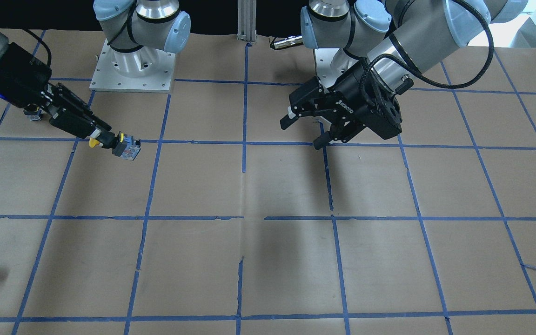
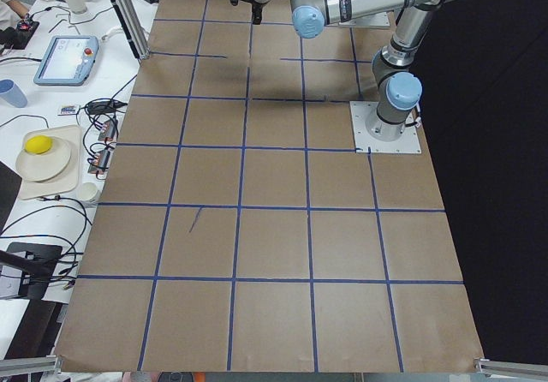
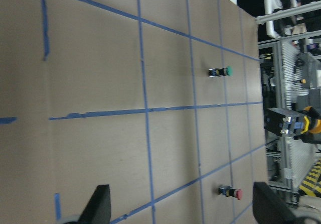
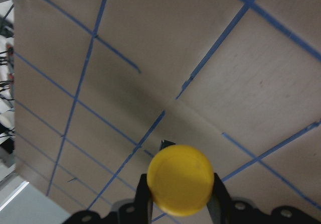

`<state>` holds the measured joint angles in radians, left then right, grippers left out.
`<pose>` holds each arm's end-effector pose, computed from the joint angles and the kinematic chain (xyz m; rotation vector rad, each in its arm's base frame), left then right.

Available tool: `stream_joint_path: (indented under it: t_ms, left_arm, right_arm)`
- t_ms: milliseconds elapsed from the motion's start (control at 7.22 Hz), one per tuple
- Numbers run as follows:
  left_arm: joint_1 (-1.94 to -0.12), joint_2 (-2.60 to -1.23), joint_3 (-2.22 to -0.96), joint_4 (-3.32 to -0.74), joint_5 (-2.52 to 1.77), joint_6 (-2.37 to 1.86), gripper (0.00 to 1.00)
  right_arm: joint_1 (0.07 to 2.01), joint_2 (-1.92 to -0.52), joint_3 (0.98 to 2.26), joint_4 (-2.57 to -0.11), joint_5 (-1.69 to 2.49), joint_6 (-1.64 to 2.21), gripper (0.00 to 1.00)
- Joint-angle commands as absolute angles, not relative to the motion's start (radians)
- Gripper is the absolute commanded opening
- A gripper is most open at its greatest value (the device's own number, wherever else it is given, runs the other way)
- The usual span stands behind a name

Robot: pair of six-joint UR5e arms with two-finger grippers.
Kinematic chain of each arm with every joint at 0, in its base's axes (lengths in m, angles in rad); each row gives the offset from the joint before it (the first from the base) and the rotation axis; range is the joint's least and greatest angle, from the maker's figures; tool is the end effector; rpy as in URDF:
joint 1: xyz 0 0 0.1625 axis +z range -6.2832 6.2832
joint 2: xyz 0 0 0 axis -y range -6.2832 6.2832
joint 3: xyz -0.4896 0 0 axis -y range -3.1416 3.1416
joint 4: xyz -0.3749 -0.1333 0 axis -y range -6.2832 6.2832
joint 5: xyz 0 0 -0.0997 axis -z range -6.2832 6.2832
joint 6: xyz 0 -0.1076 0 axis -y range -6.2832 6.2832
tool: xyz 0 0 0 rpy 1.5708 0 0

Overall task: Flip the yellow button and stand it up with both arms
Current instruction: 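Open the left gripper and pull it back while the right gripper holds the button, then carry the yellow button with the right gripper and lower it upright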

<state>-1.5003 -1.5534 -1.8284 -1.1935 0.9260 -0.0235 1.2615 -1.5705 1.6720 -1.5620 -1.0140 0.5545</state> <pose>-0.1646 -0.4789 0.4913 0.0600 -2.4938 0.1907 0.0405 -0.4981 0.5123 1.1224 2.3375 0.2327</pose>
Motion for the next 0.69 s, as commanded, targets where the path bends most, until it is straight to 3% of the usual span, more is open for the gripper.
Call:
stream_joint_path:
  t_ms: [0, 415, 554]
  left_arm:
    - [-1.502, -1.603, -1.751, -1.262, 1.205, -0.025, 1.00]
    - [-1.500, -1.608, -1.548, -1.559, 1.486, -0.006, 1.00]
    - [-1.508, -1.594, -1.554, -1.604, 1.549, -0.006, 1.00]
  right_arm:
    - [1.232, -1.508, 1.678, -1.604, -1.260, 0.457, 0.00]
    - [1.074, -1.479, 1.861, -1.879, -1.593, 0.463, 0.01]
    - [1.037, -1.479, 1.928, -1.988, -1.653, 0.460, 0.01]
